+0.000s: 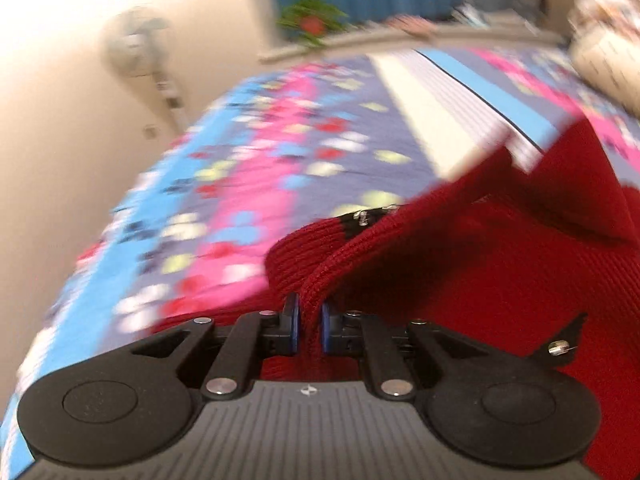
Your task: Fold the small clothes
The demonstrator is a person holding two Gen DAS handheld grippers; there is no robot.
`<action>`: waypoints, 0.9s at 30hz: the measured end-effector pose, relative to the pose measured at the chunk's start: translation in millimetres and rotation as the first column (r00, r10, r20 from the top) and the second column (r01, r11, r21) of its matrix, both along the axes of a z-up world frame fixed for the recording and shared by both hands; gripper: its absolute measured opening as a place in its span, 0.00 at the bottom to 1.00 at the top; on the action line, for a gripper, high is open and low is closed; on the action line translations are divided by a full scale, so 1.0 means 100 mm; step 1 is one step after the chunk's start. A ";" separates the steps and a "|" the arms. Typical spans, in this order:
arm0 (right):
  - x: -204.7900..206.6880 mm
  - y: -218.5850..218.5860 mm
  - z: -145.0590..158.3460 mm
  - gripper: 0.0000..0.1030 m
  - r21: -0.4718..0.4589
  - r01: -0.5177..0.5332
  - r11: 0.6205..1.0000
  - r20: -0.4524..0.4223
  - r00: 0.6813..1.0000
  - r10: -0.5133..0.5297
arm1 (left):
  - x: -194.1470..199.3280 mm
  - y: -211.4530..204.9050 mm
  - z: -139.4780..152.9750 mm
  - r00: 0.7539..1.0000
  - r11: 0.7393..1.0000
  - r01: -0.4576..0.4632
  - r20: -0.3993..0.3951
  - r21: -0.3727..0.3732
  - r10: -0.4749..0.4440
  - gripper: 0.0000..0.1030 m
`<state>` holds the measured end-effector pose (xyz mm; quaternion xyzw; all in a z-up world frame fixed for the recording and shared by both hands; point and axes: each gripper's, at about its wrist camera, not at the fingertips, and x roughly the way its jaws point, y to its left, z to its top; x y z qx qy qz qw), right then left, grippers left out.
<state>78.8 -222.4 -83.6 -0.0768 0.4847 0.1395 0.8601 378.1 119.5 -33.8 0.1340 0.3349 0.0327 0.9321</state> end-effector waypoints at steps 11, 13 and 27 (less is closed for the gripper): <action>-0.07 0.08 0.05 0.46 -0.044 -0.016 0.999 0.022 1.000 0.017 | -2.16 3.35 0.19 0.626 0.514 -0.698 -0.076 -0.498 0.776 0.37; -0.08 0.08 0.05 0.46 -0.049 -0.017 0.999 0.023 1.000 0.019 | -2.58 3.65 -0.06 0.493 0.359 -0.776 -0.143 -0.518 0.858 0.37; -0.14 0.23 0.04 0.47 -0.097 -0.024 0.995 0.053 0.998 0.029 | -2.79 4.11 -0.33 0.690 0.330 -0.543 -0.186 -0.772 0.699 0.47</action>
